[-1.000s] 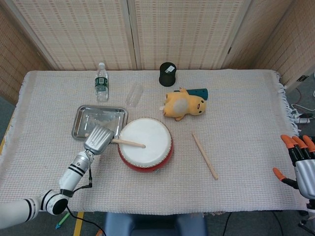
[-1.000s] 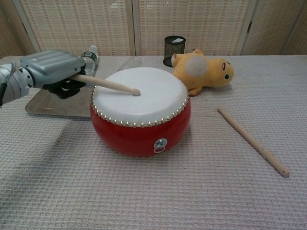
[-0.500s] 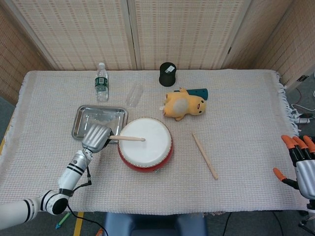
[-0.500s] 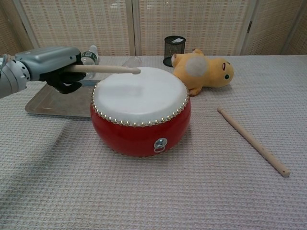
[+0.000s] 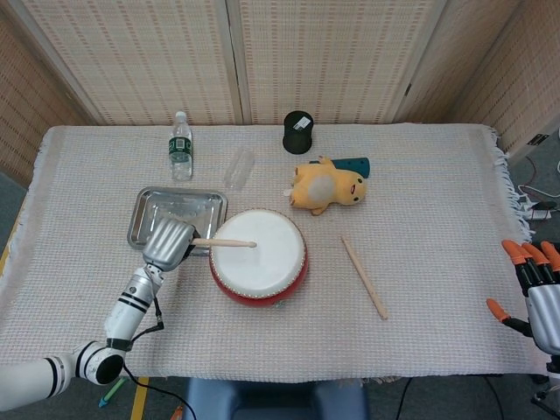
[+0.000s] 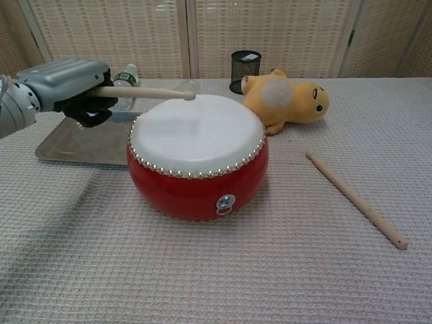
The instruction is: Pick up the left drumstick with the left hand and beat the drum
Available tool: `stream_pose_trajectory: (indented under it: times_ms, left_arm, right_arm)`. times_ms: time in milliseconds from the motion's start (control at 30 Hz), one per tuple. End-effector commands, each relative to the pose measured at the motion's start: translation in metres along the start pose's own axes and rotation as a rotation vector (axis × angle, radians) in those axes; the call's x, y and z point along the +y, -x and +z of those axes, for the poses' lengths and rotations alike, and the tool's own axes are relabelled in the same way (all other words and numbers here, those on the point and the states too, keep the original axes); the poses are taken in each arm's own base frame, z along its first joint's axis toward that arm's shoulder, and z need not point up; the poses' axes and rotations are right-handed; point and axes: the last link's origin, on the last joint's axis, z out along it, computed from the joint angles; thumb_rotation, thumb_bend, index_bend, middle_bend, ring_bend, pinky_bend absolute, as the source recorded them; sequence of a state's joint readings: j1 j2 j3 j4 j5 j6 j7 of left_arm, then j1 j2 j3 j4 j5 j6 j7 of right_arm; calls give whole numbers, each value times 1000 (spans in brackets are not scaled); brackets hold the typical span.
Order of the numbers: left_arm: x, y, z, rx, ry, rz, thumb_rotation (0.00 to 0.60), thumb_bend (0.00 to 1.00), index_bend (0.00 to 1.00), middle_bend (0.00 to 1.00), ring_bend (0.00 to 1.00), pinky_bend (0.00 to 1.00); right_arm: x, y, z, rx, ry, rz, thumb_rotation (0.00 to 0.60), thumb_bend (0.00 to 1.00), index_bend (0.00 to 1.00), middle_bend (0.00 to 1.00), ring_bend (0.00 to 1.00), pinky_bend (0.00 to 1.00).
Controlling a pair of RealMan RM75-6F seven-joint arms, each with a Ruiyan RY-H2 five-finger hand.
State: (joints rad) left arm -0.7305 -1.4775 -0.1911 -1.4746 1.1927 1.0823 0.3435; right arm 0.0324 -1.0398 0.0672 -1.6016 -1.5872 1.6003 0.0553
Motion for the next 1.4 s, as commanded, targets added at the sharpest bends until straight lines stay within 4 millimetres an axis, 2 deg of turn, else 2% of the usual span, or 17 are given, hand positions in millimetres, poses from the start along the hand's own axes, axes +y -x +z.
stream_pose_trajectory:
  times_ms: [33, 167, 400, 467, 533, 567, 667, 900, 1033, 1067, 1233, 1400]
  left_arm:
    - [-2, 5, 0, -29, 11, 89, 600, 766, 991, 1000, 954, 1000]
    - [-3, 20, 0, -51, 36, 260, 600, 765, 990, 1000, 950, 1000]
    - [0, 22, -3, -51, 40, 241, 600, 765, 990, 1000, 950, 1000]
    - [1, 14, -3, -27, 31, 183, 600, 763, 990, 1000, 950, 1000]
    - [6, -9, -2, 47, -9, -70, 600, 758, 990, 1000, 950, 1000]
    - [5, -12, -3, 50, -5, -88, 600, 756, 990, 1000, 950, 1000]
    - [1, -10, -2, 28, 14, -26, 600, 757, 988, 1000, 950, 1000]
    - [-2, 21, -3, -86, 54, 219, 600, 756, 985, 1000, 947, 1000]
    - [-4, 21, -7, -76, 78, 314, 600, 755, 985, 1000, 946, 1000]
    - [-3, 18, -8, -65, 77, 300, 600, 755, 983, 1000, 945, 1000]
    - [-6, -11, -11, 98, -1, -34, 600, 756, 974, 1000, 942, 1000]
    - [-35, -19, 0, 133, -99, -173, 600, 755, 973, 1000, 941, 1000]
  right_arm:
    - [0, 0, 0, 0, 0, 1, 600, 210, 0, 120, 0, 1]
    - [0, 2, 1, -7, 0, 2, 600, 210, 0, 120, 0, 1]
    - [1, 0, 1, 0, 2, 3, 600, 210, 0, 120, 0, 1]
    - [1, -1, 0, 3, 0, 3, 600, 210, 0, 120, 0, 1]
    - [1, -2, 0, 13, -1, 1, 600, 210, 0, 120, 0, 1]
    - [1, -3, 0, 13, -1, 1, 600, 210, 0, 120, 0, 1]
    - [1, -2, 0, 9, -2, 4, 600, 210, 0, 120, 0, 1]
    - [3, -2, -1, 7, 3, 6, 600, 210, 0, 120, 0, 1]
    - [3, -3, -2, 11, 4, 5, 600, 210, 0, 120, 0, 1]
    - [3, -4, -2, 13, 4, 5, 600, 210, 0, 120, 0, 1]
    - [2, -4, -3, 13, 1, 5, 600, 210, 0, 120, 0, 1]
    - [2, -4, -3, 14, 2, 6, 600, 210, 0, 120, 0, 1]
